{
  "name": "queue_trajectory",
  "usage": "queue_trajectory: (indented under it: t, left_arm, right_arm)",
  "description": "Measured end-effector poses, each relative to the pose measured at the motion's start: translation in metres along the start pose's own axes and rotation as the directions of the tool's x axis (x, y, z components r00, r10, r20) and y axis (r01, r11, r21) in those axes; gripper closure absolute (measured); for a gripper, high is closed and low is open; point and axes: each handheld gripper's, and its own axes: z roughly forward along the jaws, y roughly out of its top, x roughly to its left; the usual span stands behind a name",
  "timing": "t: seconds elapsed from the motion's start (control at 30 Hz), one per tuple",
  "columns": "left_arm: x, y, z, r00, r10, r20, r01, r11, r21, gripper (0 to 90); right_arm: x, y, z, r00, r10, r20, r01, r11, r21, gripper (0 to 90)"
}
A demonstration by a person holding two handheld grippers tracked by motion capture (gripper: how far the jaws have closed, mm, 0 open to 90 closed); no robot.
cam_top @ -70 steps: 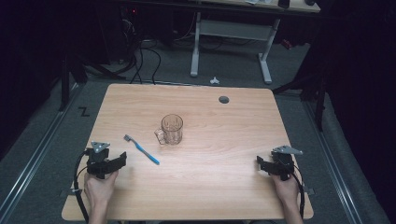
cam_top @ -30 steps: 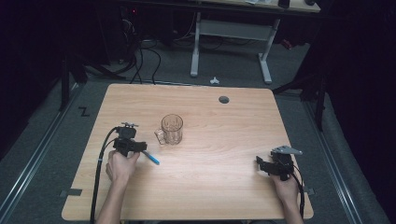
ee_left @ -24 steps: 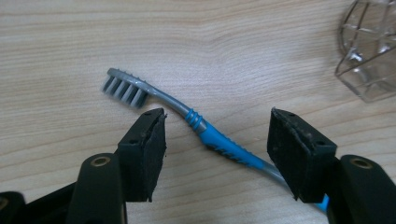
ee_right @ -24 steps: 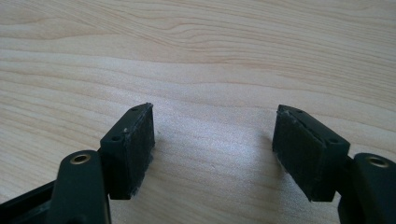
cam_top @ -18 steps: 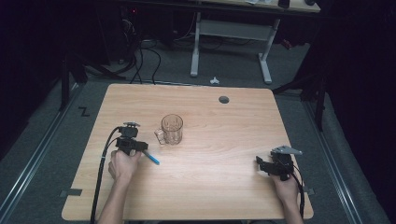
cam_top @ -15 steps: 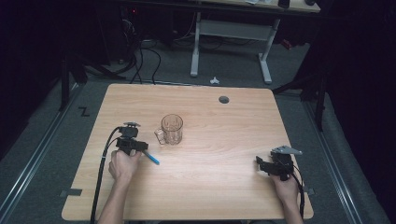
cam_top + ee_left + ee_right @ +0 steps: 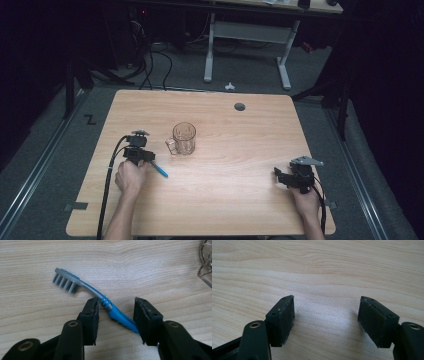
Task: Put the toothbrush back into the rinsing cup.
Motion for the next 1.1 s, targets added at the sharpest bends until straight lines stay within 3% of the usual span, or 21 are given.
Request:
queue_trajectory:
  t: [0.63, 1.1]
  left_arm:
    - [0.011, 0.001, -0.002, 1.0000, 0.001, 0.003, -0.001, 0.9995, 0.032, 70.0]
    - [0.020, 0.001, -0.004, 0.9994, -0.011, 0.032, 0.009, 0.9986, 0.051, 77.3]
  right_arm:
    - [0.000, 0.000, 0.000, 1.0000, -0.001, 0.000, 0.001, 1.000, 0.000, 30.0]
    - [0.000, 0.000, 0.000, 1.0000, -0.001, 0.000, 0.001, 1.000, 0.000, 30.0]
